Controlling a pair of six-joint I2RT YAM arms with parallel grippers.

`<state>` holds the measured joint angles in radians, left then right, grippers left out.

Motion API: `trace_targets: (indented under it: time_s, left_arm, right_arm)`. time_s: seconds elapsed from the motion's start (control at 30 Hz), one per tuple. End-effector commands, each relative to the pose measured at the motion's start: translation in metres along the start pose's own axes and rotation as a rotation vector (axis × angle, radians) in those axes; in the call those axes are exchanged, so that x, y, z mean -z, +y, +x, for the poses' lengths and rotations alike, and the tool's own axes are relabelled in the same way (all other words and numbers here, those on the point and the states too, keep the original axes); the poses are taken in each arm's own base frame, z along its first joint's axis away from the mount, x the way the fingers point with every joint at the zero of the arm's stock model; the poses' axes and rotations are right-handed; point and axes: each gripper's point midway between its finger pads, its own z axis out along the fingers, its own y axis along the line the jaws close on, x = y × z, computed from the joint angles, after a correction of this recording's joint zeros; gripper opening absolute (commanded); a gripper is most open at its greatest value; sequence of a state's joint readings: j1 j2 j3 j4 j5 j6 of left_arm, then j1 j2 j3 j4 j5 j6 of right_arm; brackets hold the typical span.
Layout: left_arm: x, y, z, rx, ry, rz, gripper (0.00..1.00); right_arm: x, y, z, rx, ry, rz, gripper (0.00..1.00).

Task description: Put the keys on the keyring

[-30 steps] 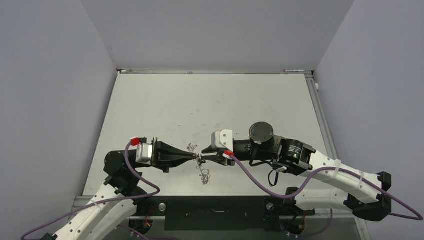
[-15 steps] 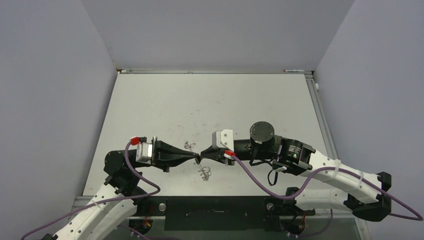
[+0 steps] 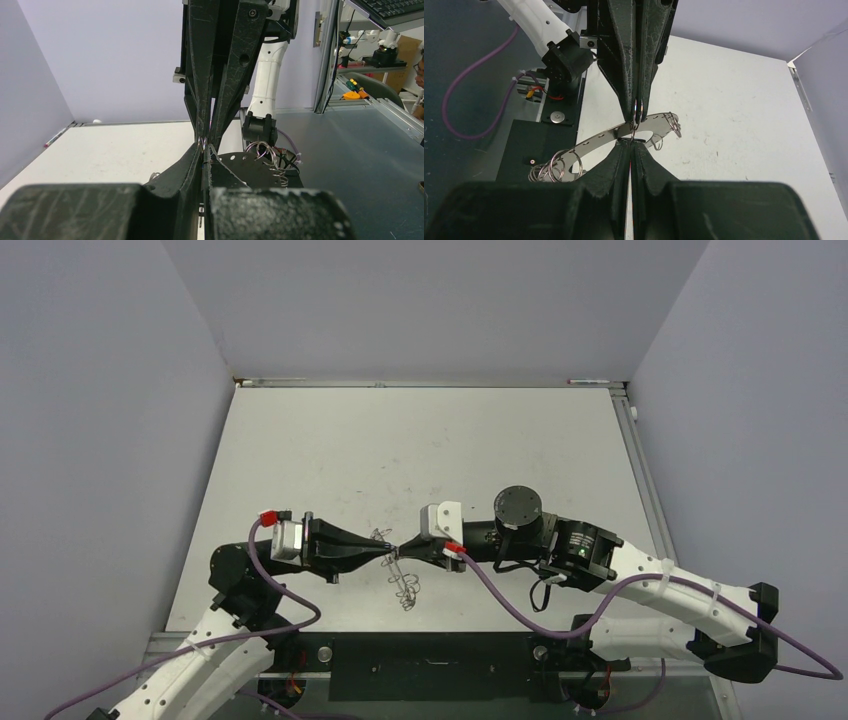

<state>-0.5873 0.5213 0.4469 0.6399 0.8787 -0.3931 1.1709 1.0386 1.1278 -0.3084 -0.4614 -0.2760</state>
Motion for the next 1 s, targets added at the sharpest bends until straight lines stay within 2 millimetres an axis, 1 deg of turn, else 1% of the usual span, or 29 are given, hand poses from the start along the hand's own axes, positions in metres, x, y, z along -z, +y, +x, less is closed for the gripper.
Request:
trace_targets:
  time_s: [0.0,0.03,0.07,0.13,0.17,0.2,0.33,0.4,0.73,0.87,0.97]
  left_arm:
    - [-0.002,0.002,-0.028,-0.064,-0.090,-0.022,0.00]
    - [-0.002,0.003,-0.028,-0.066,-0.090,-0.023,0.00]
    - [-0.002,0.003,-0.027,-0.065,-0.089,-0.023,0.00]
    - [-0.002,0.003,-0.026,-0.064,-0.085,-0.024,0.00]
    - [-0.002,0.003,-0.026,-0.063,-0.082,-0.023,0.00]
    - [-0.002,0.003,-0.025,-0.064,-0.081,-0.022,0.00]
    - [-0.002,0.000,-0.024,-0.063,-0.075,-0.006,0.00]
    - [-0.002,-0.001,-0.024,-0.063,-0.076,0.003,0.00]
    - [-0.002,-0.003,-0.024,-0.057,-0.077,0.013,0.00]
    - [-0.001,-0.004,-0.024,-0.056,-0.077,0.014,0.00]
    - [-0.001,-0.004,-0.024,-0.055,-0.078,0.012,0.00]
  right_arm:
    - [-0.004,0.001,-0.007,-0.002,-0.038,-0.017,0.05]
    - [-0.004,0.001,-0.006,-0.004,-0.036,-0.017,0.06]
    - [-0.004,0.001,-0.006,-0.005,-0.037,-0.015,0.11]
    - [-0.003,-0.001,-0.008,-0.004,-0.041,-0.004,0.26]
    - [-0.002,-0.003,-0.010,-0.003,-0.044,0.006,0.31]
    - [0.000,-0.005,-0.012,0.000,-0.051,0.018,0.34]
    - [0.008,-0.007,-0.025,0.019,-0.102,0.041,0.35]
    - [0.009,-0.007,-0.029,0.023,-0.116,0.037,0.36]
    - [0.002,-0.006,-0.037,0.030,-0.149,0.010,0.35]
    - [-0.001,-0.005,-0.039,0.034,-0.159,0.000,0.32]
    - [-0.005,-0.005,-0.037,0.031,-0.155,-0.011,0.29]
